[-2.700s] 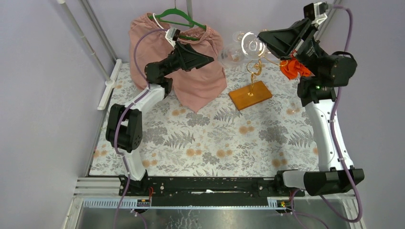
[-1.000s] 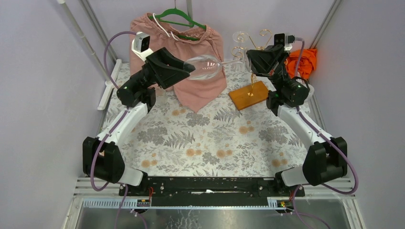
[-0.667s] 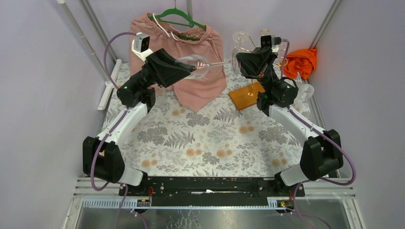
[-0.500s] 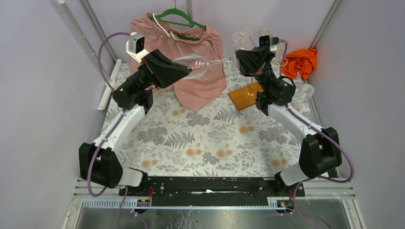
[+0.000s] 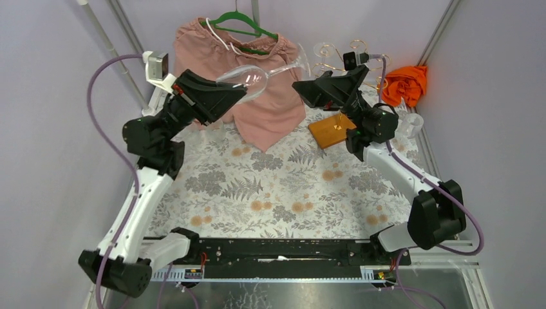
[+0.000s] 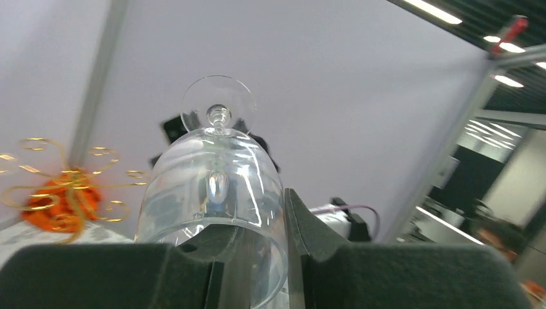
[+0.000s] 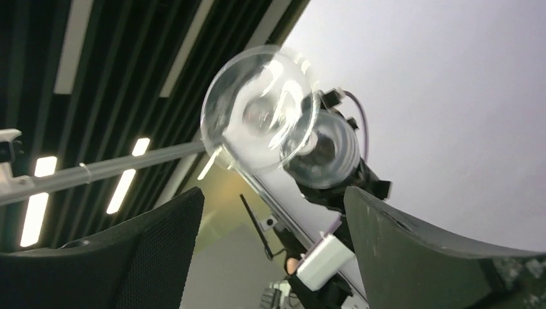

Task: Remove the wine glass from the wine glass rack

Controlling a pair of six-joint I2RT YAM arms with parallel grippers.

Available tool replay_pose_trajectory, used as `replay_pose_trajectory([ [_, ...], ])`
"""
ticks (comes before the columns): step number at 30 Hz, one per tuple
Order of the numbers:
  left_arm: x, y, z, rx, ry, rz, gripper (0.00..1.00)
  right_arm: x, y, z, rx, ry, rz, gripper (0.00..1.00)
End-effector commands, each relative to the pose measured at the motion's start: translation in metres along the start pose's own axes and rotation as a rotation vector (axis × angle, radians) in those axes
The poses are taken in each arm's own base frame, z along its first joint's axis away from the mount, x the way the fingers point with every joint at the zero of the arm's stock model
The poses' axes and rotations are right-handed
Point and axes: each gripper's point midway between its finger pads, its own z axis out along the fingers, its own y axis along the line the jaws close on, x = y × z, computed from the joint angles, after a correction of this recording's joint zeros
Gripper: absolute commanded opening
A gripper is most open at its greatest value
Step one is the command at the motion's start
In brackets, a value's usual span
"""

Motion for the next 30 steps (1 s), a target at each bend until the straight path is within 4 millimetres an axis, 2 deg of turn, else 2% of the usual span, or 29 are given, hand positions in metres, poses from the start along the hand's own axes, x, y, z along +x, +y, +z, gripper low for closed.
replay_pose_trajectory([
  [1,-0.032,0.011,-0.003,-0.257,-0.073,0.162,0.0,0.025,0.022,-0.002,0.013,0.083,-0.124,0.9],
  [3,-0.049,0.019,-0.012,-0.428,-0.091,0.219,0.0,0.028,0.02,-0.004,0.048,0.087,-0.143,0.91],
  [7,-0.086,0.039,-0.05,-0.802,-0.148,0.324,0.0,0.03,0.008,-0.008,0.189,0.092,-0.209,0.92],
  [9,-0.103,0.051,-0.075,-0.999,-0.183,0.359,0.0,0.027,-0.012,-0.014,0.352,0.098,-0.254,0.93],
  [10,-0.111,0.059,-0.09,-1.11,-0.201,0.371,0.0,0.025,-0.009,-0.013,0.375,0.101,-0.32,0.93],
  [11,-0.119,0.065,-0.106,-1.224,-0.214,0.381,0.0,0.023,-0.018,-0.02,0.461,0.1,-0.33,0.94],
  [14,-0.136,0.079,-0.154,-1.565,-0.241,0.41,0.0,0.012,-0.015,-0.027,0.578,0.07,-0.443,0.96],
  [16,-0.143,0.084,-0.177,-1.733,-0.237,0.428,0.0,0.007,-0.013,-0.032,0.629,0.051,-0.492,0.97],
  [19,-0.14,0.095,-0.185,-1.798,-0.191,0.392,0.0,0.003,-0.014,-0.036,0.672,0.047,-0.525,0.98],
  [22,-0.131,0.12,-0.196,-1.836,-0.108,0.338,0.0,0.003,-0.018,-0.038,0.694,0.063,-0.524,0.98],
  [25,-0.121,0.148,-0.219,-1.905,-0.022,0.27,0.0,0.002,-0.022,-0.038,0.709,0.074,-0.528,0.98],
  [30,-0.1,0.196,-0.254,-1.924,0.064,0.126,0.0,-0.001,-0.032,-0.04,0.732,0.085,-0.536,0.98],
])
